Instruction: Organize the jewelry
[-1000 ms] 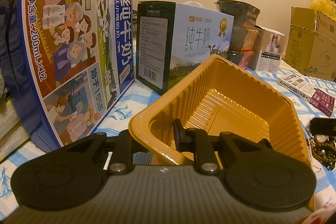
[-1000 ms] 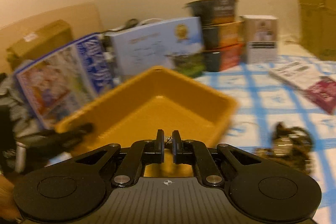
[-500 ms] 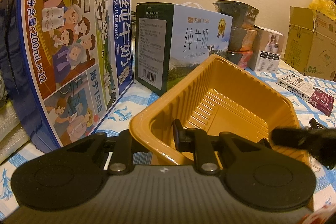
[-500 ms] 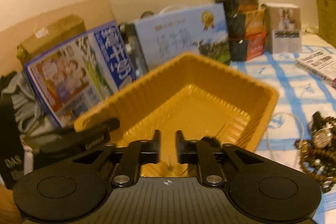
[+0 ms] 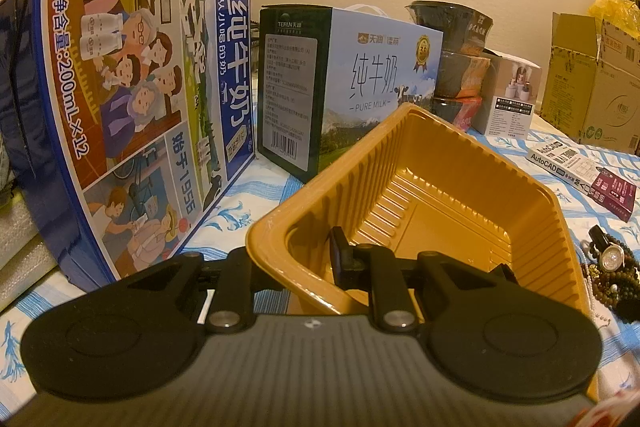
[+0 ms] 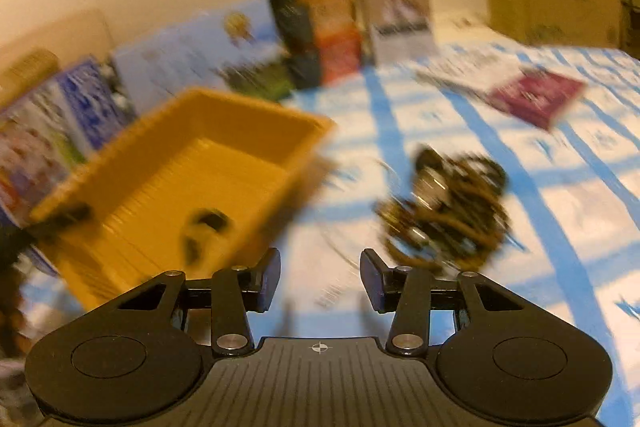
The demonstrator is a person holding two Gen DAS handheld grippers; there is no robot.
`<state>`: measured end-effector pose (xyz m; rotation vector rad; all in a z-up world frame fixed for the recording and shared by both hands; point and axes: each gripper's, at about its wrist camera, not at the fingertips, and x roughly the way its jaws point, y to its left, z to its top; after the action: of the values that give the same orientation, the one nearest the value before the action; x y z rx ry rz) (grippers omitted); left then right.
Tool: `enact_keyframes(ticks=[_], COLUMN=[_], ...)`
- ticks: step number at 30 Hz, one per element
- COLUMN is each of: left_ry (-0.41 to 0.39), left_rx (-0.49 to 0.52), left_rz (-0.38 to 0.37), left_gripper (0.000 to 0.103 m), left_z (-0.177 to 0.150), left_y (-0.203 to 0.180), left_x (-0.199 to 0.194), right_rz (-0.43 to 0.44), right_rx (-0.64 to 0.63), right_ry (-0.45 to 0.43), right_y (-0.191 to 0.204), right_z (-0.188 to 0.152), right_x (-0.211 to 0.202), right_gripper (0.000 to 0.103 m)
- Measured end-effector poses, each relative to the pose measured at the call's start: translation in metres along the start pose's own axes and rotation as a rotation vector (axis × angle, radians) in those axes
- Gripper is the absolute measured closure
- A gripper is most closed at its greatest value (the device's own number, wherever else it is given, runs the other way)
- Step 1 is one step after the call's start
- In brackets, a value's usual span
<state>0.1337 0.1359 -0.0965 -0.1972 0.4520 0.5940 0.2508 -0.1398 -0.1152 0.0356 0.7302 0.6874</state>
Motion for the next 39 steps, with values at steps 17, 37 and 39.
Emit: enact_keyframes(ticks=[17,37,39], left_ry=[-0.002,-0.004,-0.005], left_rx=[0.008,0.01,0.01], left_rz=[0.001,0.001,0.001], left_gripper=[0.085,0.085,0.085], left_z=[0.001,0.0,0.0], left_y=[-0.001,-0.001,-0.001], left_x=[0.0,0.0,0.0], right_rz=[-0.098,-0.044,-0.038], right_rx=[-0.141,-0.112,-0.111], right_ry=[0.049,-0.113,-0.138], right_y=[0.002,0.001,0.003], right_z=[0.004,0.044,0.055], right_x=[0.065,-0.004,-0.018], right_gripper=[0.072,0.101,0.101])
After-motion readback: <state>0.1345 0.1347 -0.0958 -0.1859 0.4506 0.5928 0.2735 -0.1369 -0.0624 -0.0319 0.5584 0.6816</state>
